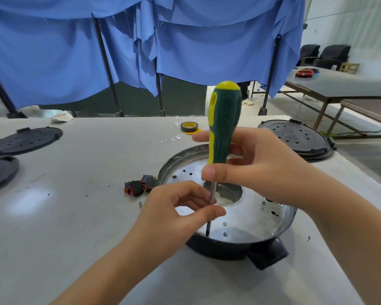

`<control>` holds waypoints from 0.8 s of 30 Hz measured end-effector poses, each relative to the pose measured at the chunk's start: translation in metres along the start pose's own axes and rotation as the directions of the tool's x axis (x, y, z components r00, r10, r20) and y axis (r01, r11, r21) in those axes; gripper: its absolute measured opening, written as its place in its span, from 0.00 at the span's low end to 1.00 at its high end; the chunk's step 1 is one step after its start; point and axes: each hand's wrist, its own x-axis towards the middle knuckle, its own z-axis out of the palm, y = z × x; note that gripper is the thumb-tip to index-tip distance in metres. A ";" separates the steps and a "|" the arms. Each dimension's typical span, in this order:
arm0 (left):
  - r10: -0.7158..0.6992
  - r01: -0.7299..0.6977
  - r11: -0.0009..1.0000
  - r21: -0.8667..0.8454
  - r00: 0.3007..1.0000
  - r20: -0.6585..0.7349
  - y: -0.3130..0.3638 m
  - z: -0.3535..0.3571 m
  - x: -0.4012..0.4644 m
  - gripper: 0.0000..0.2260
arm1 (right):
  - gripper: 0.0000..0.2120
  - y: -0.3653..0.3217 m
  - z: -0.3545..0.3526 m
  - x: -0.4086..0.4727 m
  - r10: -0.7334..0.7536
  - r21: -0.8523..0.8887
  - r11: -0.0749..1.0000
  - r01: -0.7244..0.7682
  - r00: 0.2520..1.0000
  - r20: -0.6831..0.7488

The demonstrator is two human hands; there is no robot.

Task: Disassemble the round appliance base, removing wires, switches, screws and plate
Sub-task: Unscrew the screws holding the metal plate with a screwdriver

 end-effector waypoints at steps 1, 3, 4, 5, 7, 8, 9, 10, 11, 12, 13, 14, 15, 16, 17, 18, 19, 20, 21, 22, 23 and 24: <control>0.003 -0.003 1.000 0.012 1.000 0.002 0.000 0.000 0.000 0.06 | 0.25 0.000 -0.001 0.001 -0.005 0.005 1.000 0.005 1.000 -0.027; 0.009 -0.010 1.000 0.024 0.999 0.051 0.000 -0.002 0.001 0.04 | 0.24 0.001 -0.004 0.000 -0.016 0.091 0.996 0.017 1.000 -0.015; 0.010 -0.011 1.000 0.019 0.996 0.094 0.001 -0.004 0.001 0.02 | 0.22 0.001 -0.006 -0.001 -0.022 0.152 0.988 0.018 0.999 0.024; 0.010 -0.012 1.000 0.018 0.992 0.124 0.001 -0.006 0.000 0.03 | 0.21 0.001 -0.007 -0.001 -0.027 0.205 0.979 0.013 0.998 0.064; 0.002 -0.004 1.000 0.014 0.989 0.148 0.001 -0.008 0.000 0.05 | 0.21 0.001 -0.009 -0.002 -0.017 0.256 0.967 -0.014 0.993 0.116; 0.001 -0.003 1.000 0.012 0.991 0.137 0.001 -0.008 0.000 0.05 | 0.22 0.001 -0.009 -0.002 -0.003 0.241 0.970 -0.026 0.993 0.119; 0.006 -0.008 1.000 0.012 0.993 0.115 0.001 -0.007 0.000 0.04 | 0.23 0.001 -0.008 -0.002 0.008 0.189 0.982 -0.028 0.995 0.102; 0.007 -0.008 1.000 0.009 0.996 0.089 0.001 -0.005 0.000 0.03 | 0.25 0.000 -0.007 -0.001 0.015 0.108 0.994 -0.022 0.997 0.072; 0.009 -0.010 1.000 0.010 0.998 0.070 0.000 -0.004 0.000 0.04 | 0.27 0.000 -0.006 -0.001 0.021 0.026 0.999 -0.022 0.999 0.041; 0.010 -0.011 1.000 0.014 0.998 0.061 0.000 -0.004 0.000 0.05 | 0.29 -0.001 -0.005 -0.001 0.028 -0.028 0.999 -0.028 1.000 0.012; 0.011 -0.012 1.000 0.020 0.998 0.060 -0.001 -0.003 0.001 0.05 | 0.30 -0.002 -0.005 -0.001 0.031 -0.042 0.999 -0.031 0.999 -0.011; 0.007 -0.008 1.000 0.021 0.998 0.062 -0.002 -0.003 0.001 0.06 | 0.30 -0.001 -0.006 0.000 0.024 -0.023 0.999 -0.025 0.999 -0.027; 0.002 -0.003 1.000 0.017 0.998 0.065 -0.002 -0.004 0.001 0.06 | 0.30 0.000 -0.007 -0.001 0.011 0.027 1.000 -0.010 0.999 -0.034; -0.003 0.002 1.000 0.012 0.997 0.075 -0.001 -0.004 0.001 0.05 | 0.28 0.000 -0.008 -0.001 -0.001 0.097 0.995 0.004 1.000 -0.024; 0.001 -0.002 1.000 0.011 0.996 0.093 -0.001 -0.005 0.001 0.05 | 0.26 0.000 -0.009 -0.001 -0.009 0.173 0.985 0.009 1.000 0.002; 0.010 -0.012 1.000 0.013 0.993 0.118 0.000 -0.006 0.000 0.05 | 0.25 0.000 -0.009 -0.001 -0.012 0.236 0.972 0.003 0.999 0.036; 0.018 -0.020 1.000 0.012 0.990 0.143 0.001 -0.006 0.000 0.06 | 0.24 0.000 -0.009 -0.001 -0.012 0.276 0.961 -0.008 0.997 0.070; 0.016 -0.017 1.000 0.003 0.987 0.162 0.001 -0.007 0.000 0.07 | 0.24 0.000 -0.009 -0.001 -0.010 0.293 0.956 -0.019 0.995 0.097; 0.012 -0.011 1.000 -0.008 0.986 0.164 0.001 -0.007 0.000 0.07 | 0.24 0.000 -0.009 -0.001 -0.008 0.282 0.959 -0.025 0.994 0.113; 0.009 -0.007 1.000 -0.016 0.989 0.150 0.001 -0.007 0.000 0.06 | 0.24 0.000 -0.009 -0.001 -0.004 0.240 0.971 -0.023 0.994 0.113; 0.007 -0.004 1.000 -0.021 0.992 0.123 0.001 -0.006 0.001 0.05 | 0.24 -0.001 -0.008 -0.001 0.001 0.173 0.985 -0.018 0.995 0.098; 0.002 0.001 1.000 -0.030 0.995 0.095 0.000 -0.005 0.001 0.05 | 0.24 -0.001 -0.007 0.000 0.007 0.102 0.995 -0.015 0.997 0.076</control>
